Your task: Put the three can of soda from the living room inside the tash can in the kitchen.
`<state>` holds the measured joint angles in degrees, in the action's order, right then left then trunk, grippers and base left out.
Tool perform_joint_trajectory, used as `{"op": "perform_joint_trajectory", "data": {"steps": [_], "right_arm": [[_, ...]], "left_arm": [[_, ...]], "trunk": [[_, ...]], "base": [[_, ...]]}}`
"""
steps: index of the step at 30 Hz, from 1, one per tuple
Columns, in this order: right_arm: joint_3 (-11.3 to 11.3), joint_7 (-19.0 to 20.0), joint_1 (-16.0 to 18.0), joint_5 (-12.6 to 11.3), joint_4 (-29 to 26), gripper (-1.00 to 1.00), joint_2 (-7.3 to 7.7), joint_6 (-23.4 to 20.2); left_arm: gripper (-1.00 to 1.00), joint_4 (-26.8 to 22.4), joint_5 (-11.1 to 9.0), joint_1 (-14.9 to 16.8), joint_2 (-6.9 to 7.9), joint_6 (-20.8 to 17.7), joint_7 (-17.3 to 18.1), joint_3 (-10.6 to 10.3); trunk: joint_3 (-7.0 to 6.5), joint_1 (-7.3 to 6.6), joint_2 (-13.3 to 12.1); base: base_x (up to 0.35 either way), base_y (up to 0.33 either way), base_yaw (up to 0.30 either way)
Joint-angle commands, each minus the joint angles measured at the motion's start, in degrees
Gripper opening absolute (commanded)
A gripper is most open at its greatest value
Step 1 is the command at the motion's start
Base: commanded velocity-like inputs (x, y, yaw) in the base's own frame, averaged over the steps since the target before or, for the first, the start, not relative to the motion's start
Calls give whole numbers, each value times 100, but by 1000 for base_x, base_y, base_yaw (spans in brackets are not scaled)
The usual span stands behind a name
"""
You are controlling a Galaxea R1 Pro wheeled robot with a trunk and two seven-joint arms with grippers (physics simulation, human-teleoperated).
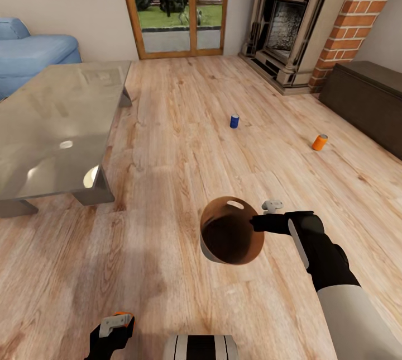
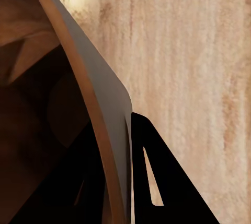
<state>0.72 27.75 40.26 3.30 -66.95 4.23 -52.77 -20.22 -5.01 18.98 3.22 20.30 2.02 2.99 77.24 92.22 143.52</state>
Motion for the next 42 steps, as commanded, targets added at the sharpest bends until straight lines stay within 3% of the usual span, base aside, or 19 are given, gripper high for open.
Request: {"op": "perform_joint_trajectory", "data": {"steps": [1, 6, 29, 30, 42], "right_arm": [[0, 30, 1, -142, -2, -100, -1, -32], [-1, 29, 0, -139, -2, -100, -1, -32], [-2, 34, -9, -139, -2, -100, -1, -32], [-2, 33, -9, -138, -2, -100, -1, -32], [-2, 39, -9, -140, -18, -100, -1, -32]], "left_arm": [[100, 0, 0, 0, 1, 0, 0, 0], [100, 0, 0, 0, 3, 0, 0, 0], [100, 0, 0, 0, 0, 0, -21, 0], [-100, 0, 0, 0, 1, 0, -22, 0], [-100, 0, 0, 0, 3, 1, -18, -1]], "trunk": [[0, -1, 0], [88, 10, 6], [88, 10, 6], [88, 10, 6], [88, 10, 6]], "base": [[0, 0, 0], [0, 0, 0], [0, 0, 0], [0, 0, 0], [0, 0, 0]]}}
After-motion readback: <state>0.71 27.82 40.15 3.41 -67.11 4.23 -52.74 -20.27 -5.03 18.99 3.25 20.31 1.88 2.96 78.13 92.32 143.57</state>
